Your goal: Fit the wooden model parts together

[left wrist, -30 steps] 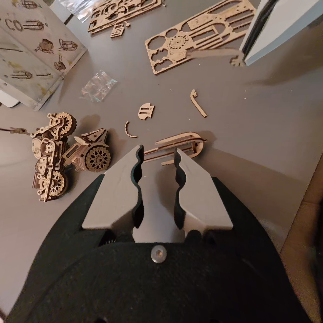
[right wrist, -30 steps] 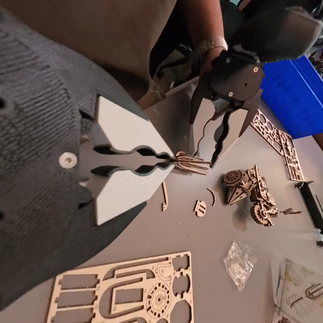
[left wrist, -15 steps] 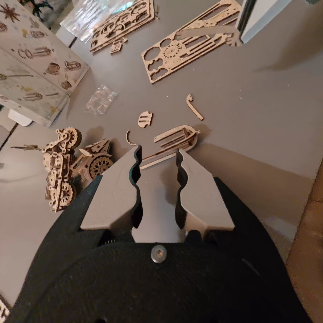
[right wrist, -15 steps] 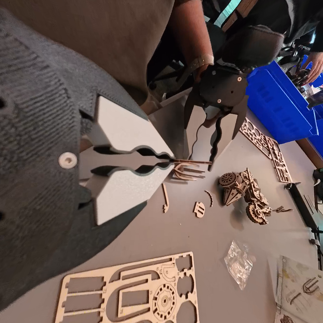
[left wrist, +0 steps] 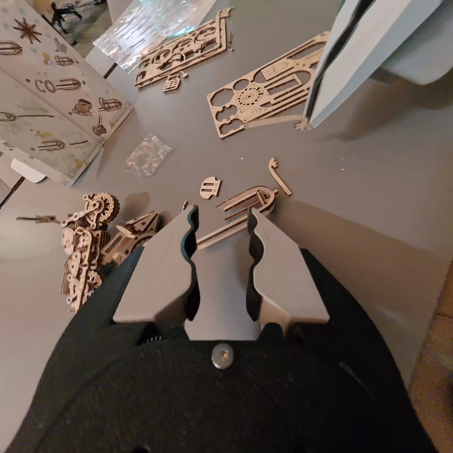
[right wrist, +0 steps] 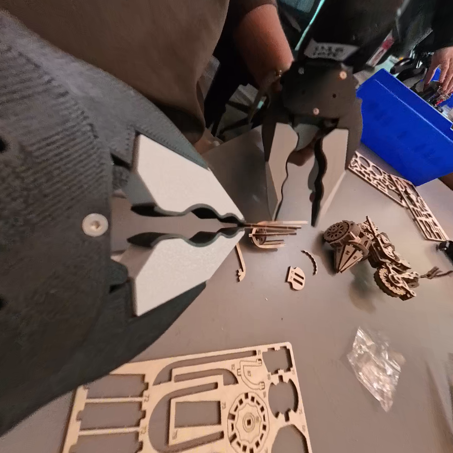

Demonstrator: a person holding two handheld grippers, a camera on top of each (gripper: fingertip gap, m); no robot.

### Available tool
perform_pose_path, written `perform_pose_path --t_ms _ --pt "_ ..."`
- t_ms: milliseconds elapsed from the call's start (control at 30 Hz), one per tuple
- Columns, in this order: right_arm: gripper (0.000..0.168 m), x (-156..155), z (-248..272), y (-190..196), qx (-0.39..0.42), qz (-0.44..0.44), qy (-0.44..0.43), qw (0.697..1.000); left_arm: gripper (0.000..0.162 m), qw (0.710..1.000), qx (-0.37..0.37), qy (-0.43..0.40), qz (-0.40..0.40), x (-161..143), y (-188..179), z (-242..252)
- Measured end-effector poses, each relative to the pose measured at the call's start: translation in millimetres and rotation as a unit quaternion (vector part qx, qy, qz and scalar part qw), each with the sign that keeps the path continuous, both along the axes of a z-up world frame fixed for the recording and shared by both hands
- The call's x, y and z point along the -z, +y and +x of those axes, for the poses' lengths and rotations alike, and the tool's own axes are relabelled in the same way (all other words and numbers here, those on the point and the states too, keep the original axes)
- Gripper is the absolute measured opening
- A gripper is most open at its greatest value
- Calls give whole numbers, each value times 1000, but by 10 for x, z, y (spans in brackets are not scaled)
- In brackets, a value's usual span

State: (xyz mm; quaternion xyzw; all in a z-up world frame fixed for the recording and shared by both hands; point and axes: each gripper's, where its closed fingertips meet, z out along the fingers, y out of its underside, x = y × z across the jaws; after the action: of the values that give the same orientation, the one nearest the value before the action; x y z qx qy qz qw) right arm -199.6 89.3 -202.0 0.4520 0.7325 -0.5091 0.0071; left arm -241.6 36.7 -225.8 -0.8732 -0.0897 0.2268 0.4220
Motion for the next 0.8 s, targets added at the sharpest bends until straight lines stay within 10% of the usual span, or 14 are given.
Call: perform_pose_path --t_ms 33,800 --pt "1 22 -28 0 -1 -10 -13 1000 38 1000 -4 -5 10 -32 -14 50" --pt "1 319 -187 -213 -64 -83 -183 978 14 992 -37 -119 -11 262 204 151"
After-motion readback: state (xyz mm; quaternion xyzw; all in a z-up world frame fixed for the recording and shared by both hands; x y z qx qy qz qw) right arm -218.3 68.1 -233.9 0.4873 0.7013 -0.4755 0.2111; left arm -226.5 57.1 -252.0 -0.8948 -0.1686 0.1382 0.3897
